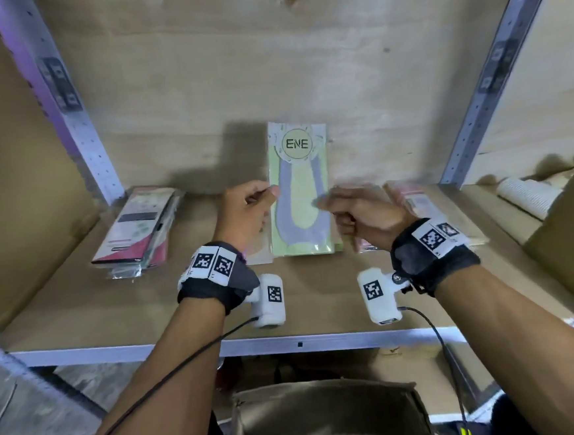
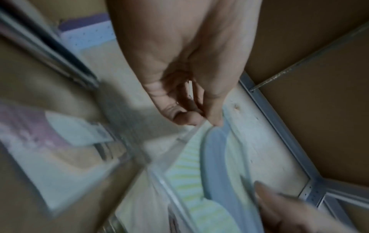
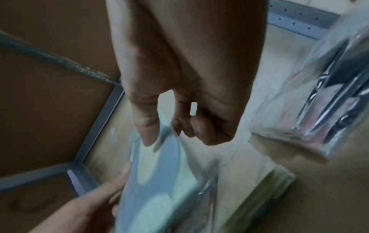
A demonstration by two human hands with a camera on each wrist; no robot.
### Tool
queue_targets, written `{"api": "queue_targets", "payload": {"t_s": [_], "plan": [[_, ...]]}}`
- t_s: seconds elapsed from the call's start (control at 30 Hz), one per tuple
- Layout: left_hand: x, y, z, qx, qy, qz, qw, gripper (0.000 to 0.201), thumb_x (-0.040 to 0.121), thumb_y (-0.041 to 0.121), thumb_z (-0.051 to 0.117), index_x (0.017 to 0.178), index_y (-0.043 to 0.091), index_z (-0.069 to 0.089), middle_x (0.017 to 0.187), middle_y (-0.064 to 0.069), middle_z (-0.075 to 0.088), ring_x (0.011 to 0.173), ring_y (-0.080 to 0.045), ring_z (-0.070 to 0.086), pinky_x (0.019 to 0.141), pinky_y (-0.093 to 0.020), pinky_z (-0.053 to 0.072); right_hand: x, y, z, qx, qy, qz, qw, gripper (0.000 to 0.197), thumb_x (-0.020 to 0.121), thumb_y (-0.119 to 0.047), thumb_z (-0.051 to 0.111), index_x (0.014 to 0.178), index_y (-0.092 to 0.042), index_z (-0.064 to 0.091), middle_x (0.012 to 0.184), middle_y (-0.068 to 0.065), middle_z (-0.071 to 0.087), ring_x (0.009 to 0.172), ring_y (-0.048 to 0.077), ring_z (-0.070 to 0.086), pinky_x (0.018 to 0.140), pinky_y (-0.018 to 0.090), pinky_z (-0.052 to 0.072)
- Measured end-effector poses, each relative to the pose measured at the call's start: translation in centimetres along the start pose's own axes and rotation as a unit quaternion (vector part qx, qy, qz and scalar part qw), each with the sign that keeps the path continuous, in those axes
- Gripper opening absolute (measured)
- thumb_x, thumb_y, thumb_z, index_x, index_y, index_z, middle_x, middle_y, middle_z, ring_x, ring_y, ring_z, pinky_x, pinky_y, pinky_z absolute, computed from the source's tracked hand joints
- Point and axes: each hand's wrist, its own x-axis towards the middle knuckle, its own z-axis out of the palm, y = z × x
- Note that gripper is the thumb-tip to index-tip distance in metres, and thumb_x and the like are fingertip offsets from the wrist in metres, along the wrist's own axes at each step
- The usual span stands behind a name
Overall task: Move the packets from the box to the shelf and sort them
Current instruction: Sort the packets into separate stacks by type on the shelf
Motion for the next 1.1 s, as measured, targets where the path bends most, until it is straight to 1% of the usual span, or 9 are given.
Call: {"api": "queue_targets", "payload": {"t_s": [0.13,0.2,0.27,0.47,0.63,0.7,0.8,0.97,1.1], "plan": [[0.1,-1.1,1.9,-0.062,-0.016,-0.071,0.995,0.01,0.094,0.015,0.068,0.095,0.006,0.073,0.058,-0.001,0.052,0.047,-0.01,0.046,0.05,-0.018,0.045,0.3,2.2,-0.4,-0.056,0.012,0.003,0.998,0.022,0.09,-0.015,0.07,0.109,-0.004,0.07,0.074,-0.004,0.062,0.054,0.008,0.053,0.047,0.02,0.042],[0.3,-1.6,2.6,-0.086,-0.023,-0.106,0.99,0.012,0.093,0.013,0.069,0.098,0.002,0.071,0.059,-0.002,0.052,0.048,-0.01,0.045,0.048,-0.018,0.044,0.7,3.3,-0.7,0.005,-0.011,0.005,1.0,0.029,0.094,-0.009,0.064,0.122,-0.001,0.064,0.105,0.007,0.072,0.088,0.015,0.07,0.078,0.028,0.057],[0.6,-2.1,3.0,-0.086,-0.03,-0.131,0.987,0.012,0.093,0.017,0.069,0.098,0.006,0.071,0.066,-0.003,0.055,0.051,-0.011,0.048,0.048,-0.019,0.045,0.9,3.8,-1.0,0.05,-0.033,0.01,0.998,0.035,0.096,-0.004,0.06,0.131,0.0,0.058,0.127,0.013,0.067,0.116,0.024,0.065,0.102,0.035,0.05],[2.6,-3.2,2.2,-0.146,0.047,-0.193,0.969,0.051,0.086,0.038,0.076,0.125,0.011,0.058,0.122,-0.01,0.069,0.102,-0.024,0.071,0.079,-0.035,0.061,0.8,4.1,-2.0,-0.008,-0.097,0.021,0.995,0.036,0.096,-0.009,0.062,0.131,-0.002,0.06,0.129,0.01,0.067,0.12,0.022,0.064,0.103,0.03,0.049],[2.8,-4.0,0.6,-0.094,0.075,-0.193,0.974,0.03,0.082,0.047,0.076,0.099,0.022,0.072,0.108,-0.006,0.076,0.107,-0.026,0.07,0.094,-0.047,0.056,0.6,4.7,-3.0,-0.075,-0.127,0.029,0.989,0.036,0.093,-0.011,0.067,0.126,0.002,0.063,0.126,0.017,0.068,0.119,0.034,0.063,0.109,0.044,0.045],[2.5,-4.0,0.4,-0.056,0.053,-0.191,0.979,0.031,0.084,0.05,0.073,0.09,0.02,0.074,0.101,-0.007,0.078,0.105,-0.027,0.071,0.095,-0.047,0.054,0.3,4.8,-3.2,-0.1,-0.119,0.032,0.987,0.034,0.09,-0.016,0.071,0.121,-0.003,0.067,0.123,0.01,0.07,0.117,0.026,0.065,0.111,0.043,0.043],[1.9,-4.4,0.2,-0.016,0.013,-0.185,0.982,0.04,0.089,0.049,0.067,0.099,0.012,0.075,0.102,-0.009,0.077,0.104,-0.03,0.071,0.098,-0.051,0.053,-0.3,4.8,-3.4,-0.13,-0.11,0.023,0.985,0.019,0.089,-0.021,0.073,0.107,-0.021,0.072,0.111,-0.01,0.075,0.106,0.004,0.068,0.109,0.033,0.043],[0.8,-4.5,-0.9,-0.113,-0.035,-0.268,0.956,0.043,0.087,0.047,0.072,0.108,0.011,0.072,0.11,-0.016,0.075,0.08,-0.027,0.071,0.071,-0.038,0.053,-1.3,4.8,-2.8,-0.116,-0.116,0.005,0.986,0.035,0.091,-0.015,0.068,0.124,-0.003,0.063,0.122,0.008,0.069,0.112,0.02,0.064,0.113,0.042,0.04],[0.4,-4.3,-1.5,-0.142,-0.01,-0.281,0.949,0.044,0.087,0.041,0.073,0.115,0.007,0.07,0.111,-0.015,0.075,0.101,-0.031,0.072,0.095,-0.048,0.055,-1.6,4.6,-2.4,-0.134,-0.134,0.003,0.982,0.034,0.098,-0.011,0.058,0.127,0.006,0.057,0.133,0.02,0.06,0.12,0.027,0.059,0.112,0.04,0.038]]}}
